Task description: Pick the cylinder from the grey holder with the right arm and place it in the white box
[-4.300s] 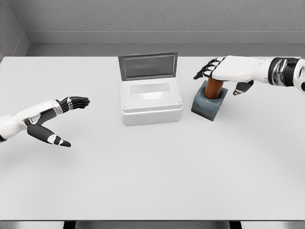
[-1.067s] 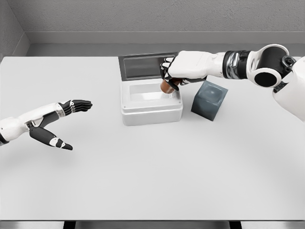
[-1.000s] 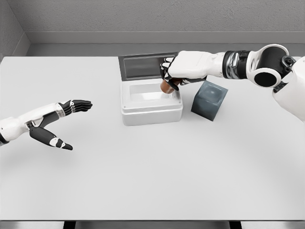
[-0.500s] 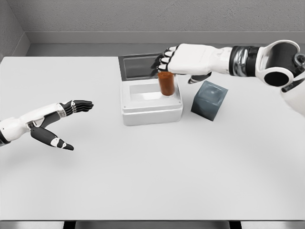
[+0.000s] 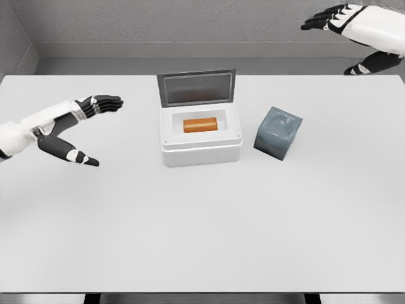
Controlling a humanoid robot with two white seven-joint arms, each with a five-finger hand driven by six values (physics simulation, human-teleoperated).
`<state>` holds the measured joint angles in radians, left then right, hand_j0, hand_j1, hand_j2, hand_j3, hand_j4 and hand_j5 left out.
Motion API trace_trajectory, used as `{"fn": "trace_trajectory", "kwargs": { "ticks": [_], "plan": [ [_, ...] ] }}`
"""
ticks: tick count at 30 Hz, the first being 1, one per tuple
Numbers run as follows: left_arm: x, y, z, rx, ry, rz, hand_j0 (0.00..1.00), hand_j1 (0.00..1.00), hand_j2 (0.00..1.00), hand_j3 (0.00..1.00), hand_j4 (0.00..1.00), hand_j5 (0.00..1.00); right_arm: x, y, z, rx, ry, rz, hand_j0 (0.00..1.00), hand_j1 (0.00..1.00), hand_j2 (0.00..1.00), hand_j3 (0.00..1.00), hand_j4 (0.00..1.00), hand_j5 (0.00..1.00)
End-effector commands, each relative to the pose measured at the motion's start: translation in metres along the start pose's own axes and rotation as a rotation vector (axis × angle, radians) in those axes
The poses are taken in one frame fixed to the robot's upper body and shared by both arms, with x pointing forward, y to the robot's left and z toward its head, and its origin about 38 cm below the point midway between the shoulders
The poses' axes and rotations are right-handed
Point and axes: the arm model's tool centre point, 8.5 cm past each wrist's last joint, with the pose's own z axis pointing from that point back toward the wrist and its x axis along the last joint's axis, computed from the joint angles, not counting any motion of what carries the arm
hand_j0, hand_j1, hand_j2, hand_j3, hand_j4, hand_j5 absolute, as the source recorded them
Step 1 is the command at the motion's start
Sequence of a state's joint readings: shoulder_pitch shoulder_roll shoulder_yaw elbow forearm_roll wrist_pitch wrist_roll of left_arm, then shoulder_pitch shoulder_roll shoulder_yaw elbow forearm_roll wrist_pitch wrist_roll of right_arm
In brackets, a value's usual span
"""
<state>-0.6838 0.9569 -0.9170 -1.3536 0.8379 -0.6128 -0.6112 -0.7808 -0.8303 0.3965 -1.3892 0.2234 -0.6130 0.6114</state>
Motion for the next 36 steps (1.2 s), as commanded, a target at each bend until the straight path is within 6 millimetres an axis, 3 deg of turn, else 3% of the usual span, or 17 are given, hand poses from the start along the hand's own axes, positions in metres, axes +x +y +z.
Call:
{"fn": "trace_trajectory", "kwargs": {
  "ticks": [1, 5, 7, 12, 22, 24, 29, 36],
  "plan": [
    [-0.017, -0.006, -0.018, 0.033, -0.020, 0.064, 1.00, 1.00, 1.00, 1.00, 1.00, 1.00, -0.005, 0.035, -0.006, 0.116, 0.008, -0.038, 1.00, 1.00, 1.00, 1.00, 1.00, 1.00],
    [-0.026, 0.021, -0.075, 0.082, -0.001, 0.119, 1.00, 1.00, 1.00, 1.00, 1.00, 1.00, -0.002, 0.049, -0.010, 0.162, 0.000, -0.040, 1.00, 1.00, 1.00, 1.00, 1.00, 1.00],
    [-0.042, 0.030, -0.097, 0.129, 0.035, 0.168, 1.00, 1.00, 1.00, 1.00, 1.00, 1.00, -0.006, 0.049, -0.004, 0.173, 0.016, -0.032, 1.00, 1.00, 1.00, 1.00, 1.00, 1.00],
    [-0.074, 0.019, -0.116, 0.135, 0.119, 0.179, 1.00, 1.00, 1.00, 1.00, 1.00, 1.00, -0.005, 0.054, -0.004, 0.184, 0.015, -0.038, 1.00, 1.00, 1.00, 1.00, 1.00, 1.00],
    [-0.072, 0.022, -0.122, 0.158, 0.096, 0.178, 1.00, 1.00, 1.00, 1.00, 1.00, 1.00, -0.004, 0.060, -0.005, 0.200, 0.011, -0.043, 1.00, 1.00, 1.00, 1.00, 1.00, 1.00],
    [-0.064, 0.035, -0.115, 0.207, 0.057, 0.172, 1.00, 1.00, 1.00, 1.00, 1.00, 1.00, -0.004, 0.060, -0.005, 0.199, 0.010, -0.043, 1.00, 1.00, 1.00, 1.00, 1.00, 1.00],
    [-0.052, 0.032, -0.121, 0.185, 0.014, 0.151, 1.00, 1.00, 1.00, 1.00, 1.00, 1.00, -0.004, 0.060, -0.005, 0.201, 0.009, -0.043, 1.00, 1.00, 1.00, 1.00, 1.00, 1.00],
    [-0.051, 0.024, -0.125, 0.166, 0.001, 0.154, 1.00, 1.00, 1.00, 1.00, 1.00, 1.00, -0.002, 0.064, -0.007, 0.211, 0.003, -0.045, 1.00, 1.00, 1.00, 1.00, 1.00, 1.00]
  ]
}}
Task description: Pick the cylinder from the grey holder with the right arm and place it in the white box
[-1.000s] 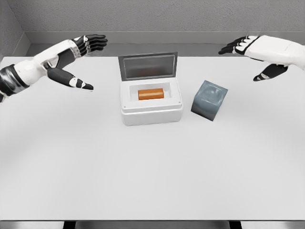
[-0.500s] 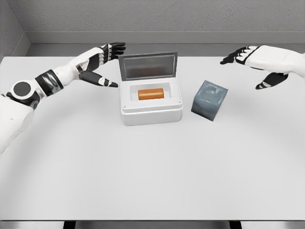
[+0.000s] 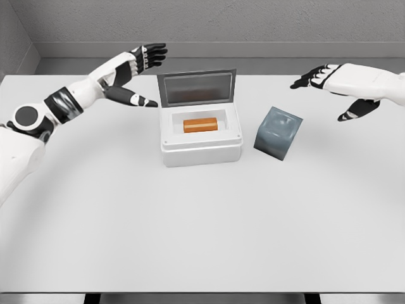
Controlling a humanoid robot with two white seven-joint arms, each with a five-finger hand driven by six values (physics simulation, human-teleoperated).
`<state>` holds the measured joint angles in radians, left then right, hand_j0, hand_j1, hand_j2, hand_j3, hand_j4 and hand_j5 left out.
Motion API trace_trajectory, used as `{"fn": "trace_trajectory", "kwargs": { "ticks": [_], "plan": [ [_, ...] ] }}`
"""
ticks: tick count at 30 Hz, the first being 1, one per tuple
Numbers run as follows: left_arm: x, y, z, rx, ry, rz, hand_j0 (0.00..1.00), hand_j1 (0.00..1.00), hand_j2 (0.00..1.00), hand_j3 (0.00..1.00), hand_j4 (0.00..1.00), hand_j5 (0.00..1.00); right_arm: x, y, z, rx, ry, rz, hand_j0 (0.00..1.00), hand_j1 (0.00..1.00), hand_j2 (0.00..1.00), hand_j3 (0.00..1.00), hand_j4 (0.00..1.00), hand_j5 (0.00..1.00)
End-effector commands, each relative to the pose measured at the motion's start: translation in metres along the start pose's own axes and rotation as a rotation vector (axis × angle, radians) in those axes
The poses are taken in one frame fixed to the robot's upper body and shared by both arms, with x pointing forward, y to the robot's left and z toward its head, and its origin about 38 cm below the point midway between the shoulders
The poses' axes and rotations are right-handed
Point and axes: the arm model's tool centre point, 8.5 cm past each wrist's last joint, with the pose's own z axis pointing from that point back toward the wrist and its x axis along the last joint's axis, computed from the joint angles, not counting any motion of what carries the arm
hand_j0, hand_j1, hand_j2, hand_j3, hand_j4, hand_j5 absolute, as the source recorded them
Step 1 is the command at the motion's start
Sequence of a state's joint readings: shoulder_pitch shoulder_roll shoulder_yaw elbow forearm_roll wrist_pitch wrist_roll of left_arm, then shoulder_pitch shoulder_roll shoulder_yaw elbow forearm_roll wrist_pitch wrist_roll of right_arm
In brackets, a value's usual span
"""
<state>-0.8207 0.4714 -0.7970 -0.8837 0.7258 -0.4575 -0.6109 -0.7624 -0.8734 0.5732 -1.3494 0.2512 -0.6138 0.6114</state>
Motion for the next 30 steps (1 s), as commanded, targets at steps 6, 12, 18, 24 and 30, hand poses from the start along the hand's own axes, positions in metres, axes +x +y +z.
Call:
{"fn": "trace_trajectory", "kwargs": {
  "ticks": [6, 12, 18, 24, 30],
  "plan": [
    [0.018, -0.010, 0.001, -0.051, -0.050, -0.026, 1.00, 1.00, 1.00, 1.00, 1.00, 1.00, 0.001, 0.004, -0.002, 0.009, -0.004, -0.009, 1.00, 1.00, 1.00, 1.00, 1.00, 1.00],
    [0.021, -0.016, 0.004, -0.071, -0.061, -0.028, 1.00, 1.00, 1.00, 1.00, 1.00, 1.00, 0.002, 0.005, -0.003, 0.013, -0.008, -0.008, 1.00, 1.00, 1.00, 1.00, 1.00, 1.00],
    [0.027, -0.024, 0.005, -0.099, -0.081, -0.034, 1.00, 1.00, 1.00, 1.00, 1.00, 1.00, 0.002, 0.005, -0.003, 0.013, -0.008, -0.008, 1.00, 1.00, 1.00, 1.00, 1.00, 1.00],
    [0.026, -0.016, 0.020, -0.086, -0.062, -0.045, 1.00, 1.00, 1.00, 1.00, 1.00, 1.00, 0.002, 0.005, -0.003, 0.016, -0.007, -0.007, 1.00, 1.00, 1.00, 1.00, 1.00, 1.00],
    [0.025, 0.000, 0.038, -0.050, -0.038, -0.047, 1.00, 1.00, 1.00, 1.00, 1.00, 1.00, -0.012, 0.016, 0.001, 0.033, 0.030, -0.045, 1.00, 1.00, 1.00, 1.00, 1.00, 1.00]
  ]
}}
